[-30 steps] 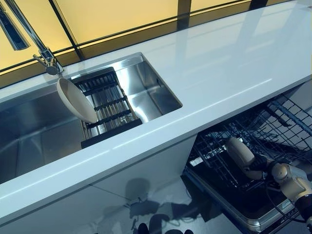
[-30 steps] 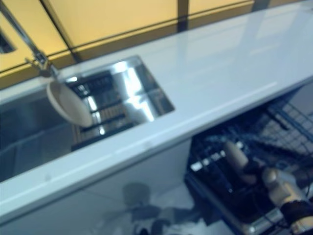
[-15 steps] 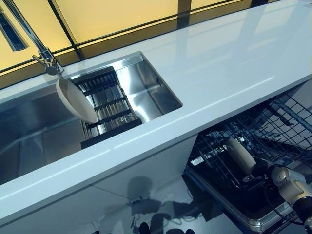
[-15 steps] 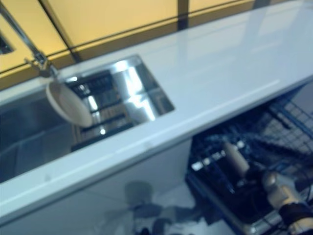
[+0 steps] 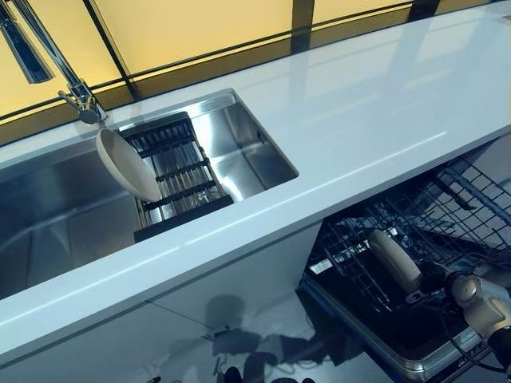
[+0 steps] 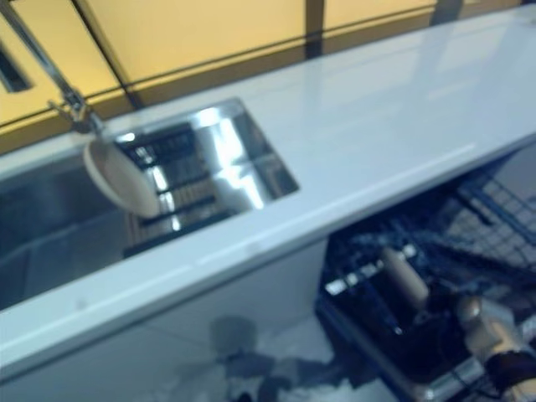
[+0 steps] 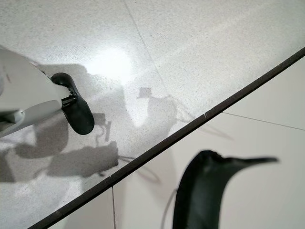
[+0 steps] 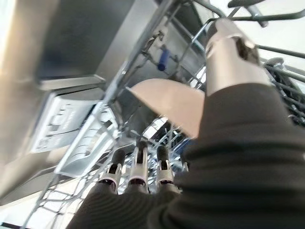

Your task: Take plates into dishwasher

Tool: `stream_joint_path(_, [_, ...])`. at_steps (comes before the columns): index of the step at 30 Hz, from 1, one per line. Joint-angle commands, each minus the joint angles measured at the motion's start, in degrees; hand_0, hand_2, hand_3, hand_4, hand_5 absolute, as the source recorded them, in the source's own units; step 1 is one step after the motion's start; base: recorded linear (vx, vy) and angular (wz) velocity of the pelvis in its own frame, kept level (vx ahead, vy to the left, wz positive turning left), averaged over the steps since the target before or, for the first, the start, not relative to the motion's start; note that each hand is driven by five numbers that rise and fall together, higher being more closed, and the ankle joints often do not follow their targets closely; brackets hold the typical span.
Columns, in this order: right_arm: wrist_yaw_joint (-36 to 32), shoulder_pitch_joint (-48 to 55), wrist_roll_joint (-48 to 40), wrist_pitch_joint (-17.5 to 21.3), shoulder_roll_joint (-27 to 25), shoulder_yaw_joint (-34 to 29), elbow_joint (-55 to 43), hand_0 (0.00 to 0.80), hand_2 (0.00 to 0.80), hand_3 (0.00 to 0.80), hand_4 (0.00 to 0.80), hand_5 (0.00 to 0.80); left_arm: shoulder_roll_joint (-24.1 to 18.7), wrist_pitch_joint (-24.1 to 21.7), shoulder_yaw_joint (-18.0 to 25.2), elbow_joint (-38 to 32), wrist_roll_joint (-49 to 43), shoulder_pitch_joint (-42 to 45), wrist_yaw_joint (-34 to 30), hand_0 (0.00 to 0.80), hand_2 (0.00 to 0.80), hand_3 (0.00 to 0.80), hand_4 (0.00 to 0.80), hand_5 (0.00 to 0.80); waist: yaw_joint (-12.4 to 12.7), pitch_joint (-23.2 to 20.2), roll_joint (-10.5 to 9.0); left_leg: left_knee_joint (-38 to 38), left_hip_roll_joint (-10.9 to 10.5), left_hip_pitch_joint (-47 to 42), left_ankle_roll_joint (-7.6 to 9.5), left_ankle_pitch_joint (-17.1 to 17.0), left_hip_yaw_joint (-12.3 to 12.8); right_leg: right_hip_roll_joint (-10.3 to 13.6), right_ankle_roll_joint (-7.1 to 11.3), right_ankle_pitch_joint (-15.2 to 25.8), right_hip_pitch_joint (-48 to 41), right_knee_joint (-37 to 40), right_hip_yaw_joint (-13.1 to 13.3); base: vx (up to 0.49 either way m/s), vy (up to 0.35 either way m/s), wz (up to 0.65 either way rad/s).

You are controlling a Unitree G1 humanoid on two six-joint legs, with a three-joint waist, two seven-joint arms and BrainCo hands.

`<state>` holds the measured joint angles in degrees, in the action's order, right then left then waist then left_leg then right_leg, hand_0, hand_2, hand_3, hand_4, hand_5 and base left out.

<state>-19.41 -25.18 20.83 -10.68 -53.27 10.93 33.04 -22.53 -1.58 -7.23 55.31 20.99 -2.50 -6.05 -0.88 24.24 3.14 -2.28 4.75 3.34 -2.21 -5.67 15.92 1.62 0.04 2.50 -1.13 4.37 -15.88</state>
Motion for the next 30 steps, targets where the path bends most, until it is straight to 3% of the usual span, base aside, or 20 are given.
stream_joint_path(1, [-0.5, 1.7, 1.4, -1.9, -5.0, -2.0, -4.6, 0.0, 0.0, 0.0, 0.0, 0.0, -0.9, -0.7, 0.2, 2.1, -1.4, 1.9, 0.8, 0.0, 0.0, 0.0, 0.0, 0.0, -0.1, -4.6, -3.71, 2.8, -0.7, 5.3, -1.75, 1.8, 3.7, -2.3, 1.76, -7.7, 0.4, -7.6, -0.2, 0.01, 0.008, -0.04])
stream_joint_path(10, [-0.8, 4.0, -3.5, -3.4, -13.2, -8.2, -5.0, 0.0, 0.0, 0.0, 0.0, 0.0, -1.1, -1.2, 1.3, 4.4, -2.1, 1.6, 0.9, 0.0, 0.0, 0.0, 0.0, 0.0, -0.9, -7.1, -6.39, 2.7, -0.3, 3.9, -1.46, 2.2, 4.2, -3.1, 1.79, -7.4, -1.5, -6.6, 1.1, 0.016, -0.001, -0.07])
stream_joint_path(13, [1.3, 3.7, -9.5, -3.4, -16.4, -10.9, -3.1, 0.0, 0.0, 0.0, 0.0, 0.0, -1.1, -0.8, 0.9, 5.2, -2.4, 1.3, 0.7, 0.0, 0.0, 0.0, 0.0, 0.0, -0.7, -8.3, -7.16, 2.9, -0.4, 3.4, -1.33, 2.5, 4.0, -3.3, 1.72, -7.5, -2.5, -6.2, 1.4, 0.0, 0.0, 0.0])
stream_joint_path(19, [4.4, 2.9, -17.6, -3.9, -17.4, -12.9, -1.6, 0.0, 0.0, 0.0, 0.0, 0.0, -0.9, 1.5, 0.6, 6.6, -3.5, 1.4, 1.2, 0.0, 0.0, 0.0, 0.0, 0.0, -0.3, -9.2, -7.42, 3.5, -0.6, 3.3, -1.21, 2.9, 3.5, -3.4, 1.48, -7.9, -3.2, -6.2, 1.4, 0.0, 0.0, 0.0])
stream_joint_path(23, [10.4, 1.6, -25.4, -4.9, -18.1, -15.9, 2.3, 0.0, 0.0, 0.0, 0.0, 0.0, -0.7, 3.5, 0.9, 9.0, -3.4, 2.3, 2.6, 0.0, 0.0, 0.0, 0.0, 0.0, 1.1, -10.4, -7.43, 4.3, -1.2, 3.3, -1.49, 3.0, 2.2, -3.5, 1.06, -8.2, -4.6, -5.6, 0.4, 0.022, -0.038, 0.03])
stream_joint_path(28, [16.3, 1.5, -32.2, -5.3, -19.8, -18.4, 5.6, 0.0, 0.0, 0.0, 0.0, 0.0, -0.9, 4.5, 0.7, 8.5, -4.5, 2.8, 2.7, 0.0, 0.0, 0.0, 0.0, 0.0, 2.2, -10.5, -8.35, 10.7, -1.1, 3.8, -1.05, 6.5, 1.4, -1.8, 0.86, -7.6, -5.0, -5.5, -1.5, -0.038, -0.011, 0.09])
stream_joint_path(29, [19.7, 0.3, -36.8, -4.4, -21.0, -19.2, 6.5, 0.0, 0.0, 0.0, 0.0, 0.0, -1.1, 5.2, -0.3, 8.9, -6.1, 2.3, 2.1, 0.0, 0.0, 0.0, 0.0, 0.0, 2.3, -10.2, -9.3, 17.4, 0.2, 4.0, -0.37, 10.5, 1.2, 0.0, 0.56, -7.6, -4.6, -6.5, -3.0, -0.094, 0.036, 0.26])
stream_joint_path(30, [20.8, -0.6, -37.5, -3.6, -21.3, -19.2, 6.4, 0.0, 0.0, 0.0, 0.0, 0.0, -1.1, 5.1, -0.8, 9.4, -7.1, 1.9, 1.9, 0.0, 0.0, 0.0, 0.0, 0.0, 2.2, -10.2, -9.69, 19.7, 0.6, 3.7, 0.05, 12.4, 1.0, 0.8, 0.63, -7.6, -4.3, -7.0, -3.4, -0.09, 0.098, 0.54])
